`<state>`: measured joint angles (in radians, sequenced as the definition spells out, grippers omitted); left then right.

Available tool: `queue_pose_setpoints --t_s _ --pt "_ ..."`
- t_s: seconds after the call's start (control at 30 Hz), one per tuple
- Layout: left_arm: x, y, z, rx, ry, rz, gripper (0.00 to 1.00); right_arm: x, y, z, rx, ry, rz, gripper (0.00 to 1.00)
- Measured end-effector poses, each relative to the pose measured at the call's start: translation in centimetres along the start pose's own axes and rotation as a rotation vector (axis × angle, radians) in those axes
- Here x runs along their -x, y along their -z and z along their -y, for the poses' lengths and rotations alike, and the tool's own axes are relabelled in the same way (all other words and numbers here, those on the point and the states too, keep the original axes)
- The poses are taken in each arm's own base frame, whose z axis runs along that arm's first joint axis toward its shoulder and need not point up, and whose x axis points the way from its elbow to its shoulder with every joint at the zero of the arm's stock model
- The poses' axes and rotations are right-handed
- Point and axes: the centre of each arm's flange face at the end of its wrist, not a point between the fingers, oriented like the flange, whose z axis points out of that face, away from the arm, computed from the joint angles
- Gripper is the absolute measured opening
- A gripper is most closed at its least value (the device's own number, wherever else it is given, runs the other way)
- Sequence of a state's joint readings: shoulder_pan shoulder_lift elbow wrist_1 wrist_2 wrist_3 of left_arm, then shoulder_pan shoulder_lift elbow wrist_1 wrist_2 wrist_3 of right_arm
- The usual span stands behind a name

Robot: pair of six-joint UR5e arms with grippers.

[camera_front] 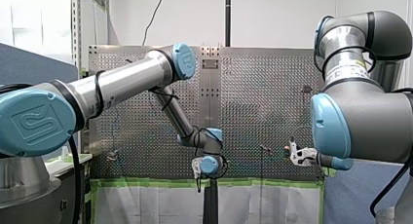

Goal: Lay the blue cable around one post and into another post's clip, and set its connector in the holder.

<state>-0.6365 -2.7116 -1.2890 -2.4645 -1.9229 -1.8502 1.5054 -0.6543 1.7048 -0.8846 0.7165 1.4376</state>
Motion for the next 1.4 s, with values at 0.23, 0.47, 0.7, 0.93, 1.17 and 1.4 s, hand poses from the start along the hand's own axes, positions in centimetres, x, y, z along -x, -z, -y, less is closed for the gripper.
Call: queue_pose_setpoints --t_s 0.23,0.47,0.7,0.93,1.17,1.4 --pt "0.3 -0.3 -0.3 0.007 -0.016 0.009 1.0 0.0 0.0 0.0 0.0 0.0 0.0 0.0" --pt "0.3 -0.2 0.0 0.003 -0.045 0.016 0.84 0.0 0.0 0.0 0.003 0.0 0.0 0.0" --pt "0.3 -0.2 0.7 -0.013 -0.07 0.039 0.65 0.0 0.0 0.0 0.004 0.001 0.0 0.0" --pt "0.4 -0.2 1.0 -0.016 -0.088 0.054 0.6 0.0 0.0 0.0 0.004 0.001 0.0 0.0" --pt "0.5 -0.3 0.9 0.001 -0.109 0.07 0.71 0.0 0.0 -0.1 0.01 -0.001 0.002 0.0" --pt "0.6 -0.4 0.4 0.022 -0.15 0.066 0.82 0.1 0.0 -0.1 0.016 -0.001 0.003 0.0"
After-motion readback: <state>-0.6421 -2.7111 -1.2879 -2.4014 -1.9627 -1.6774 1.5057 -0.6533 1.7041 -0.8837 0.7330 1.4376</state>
